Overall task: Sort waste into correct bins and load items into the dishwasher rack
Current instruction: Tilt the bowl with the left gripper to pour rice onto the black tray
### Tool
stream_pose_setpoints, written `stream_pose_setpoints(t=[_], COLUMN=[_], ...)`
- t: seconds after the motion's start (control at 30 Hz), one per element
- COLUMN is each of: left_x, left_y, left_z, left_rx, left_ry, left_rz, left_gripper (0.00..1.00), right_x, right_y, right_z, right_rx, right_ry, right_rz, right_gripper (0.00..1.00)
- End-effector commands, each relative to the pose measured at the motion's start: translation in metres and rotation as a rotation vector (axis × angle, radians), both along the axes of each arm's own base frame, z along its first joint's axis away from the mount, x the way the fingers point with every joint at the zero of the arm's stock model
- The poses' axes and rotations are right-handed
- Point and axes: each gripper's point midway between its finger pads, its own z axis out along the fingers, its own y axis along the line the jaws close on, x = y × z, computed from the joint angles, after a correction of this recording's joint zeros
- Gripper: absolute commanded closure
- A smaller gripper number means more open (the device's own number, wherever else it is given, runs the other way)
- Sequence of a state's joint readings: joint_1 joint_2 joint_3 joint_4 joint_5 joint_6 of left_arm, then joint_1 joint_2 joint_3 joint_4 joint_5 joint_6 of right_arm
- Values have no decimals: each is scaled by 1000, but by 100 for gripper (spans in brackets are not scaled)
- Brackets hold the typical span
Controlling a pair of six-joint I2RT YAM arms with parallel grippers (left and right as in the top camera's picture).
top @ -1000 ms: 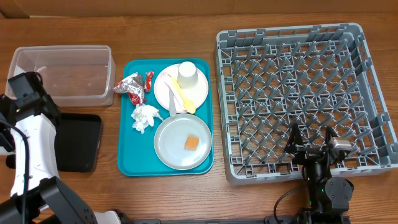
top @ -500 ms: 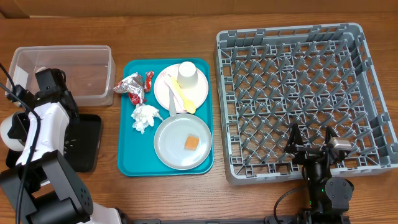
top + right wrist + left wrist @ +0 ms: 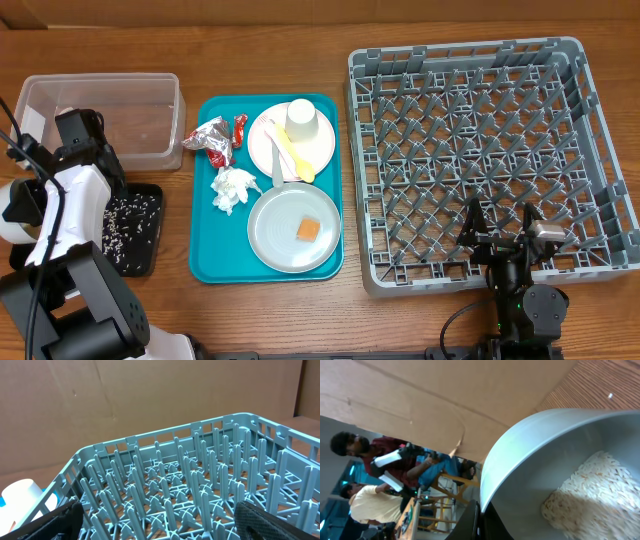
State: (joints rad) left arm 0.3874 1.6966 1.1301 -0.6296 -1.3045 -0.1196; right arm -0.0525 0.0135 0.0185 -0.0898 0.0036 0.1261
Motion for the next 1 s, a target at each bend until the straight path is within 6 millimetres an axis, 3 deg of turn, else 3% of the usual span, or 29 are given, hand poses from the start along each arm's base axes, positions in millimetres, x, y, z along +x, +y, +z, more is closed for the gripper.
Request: stream_pose_setpoints(t=[0.0, 0.27, 0.8, 0.97], left_x=[-2, 13, 14, 19], left_y=[-1, -7, -11, -9], left_z=[13, 17, 5, 10], left_rx=[78, 84, 46, 62], left_ry=[34, 77, 61, 76], left_rz=[20, -27, -45, -52], left_gripper=[96, 96, 96, 96], right_x=[0, 0, 0, 0], right_y=[0, 0, 0, 0], right_z=[-1, -1, -1, -1], right_rx=[-7, -7, -7, -7], right_ry=[-7, -7, -7, -7], right_rz=[1, 1, 1, 1], right_gripper=[0, 0, 0, 0])
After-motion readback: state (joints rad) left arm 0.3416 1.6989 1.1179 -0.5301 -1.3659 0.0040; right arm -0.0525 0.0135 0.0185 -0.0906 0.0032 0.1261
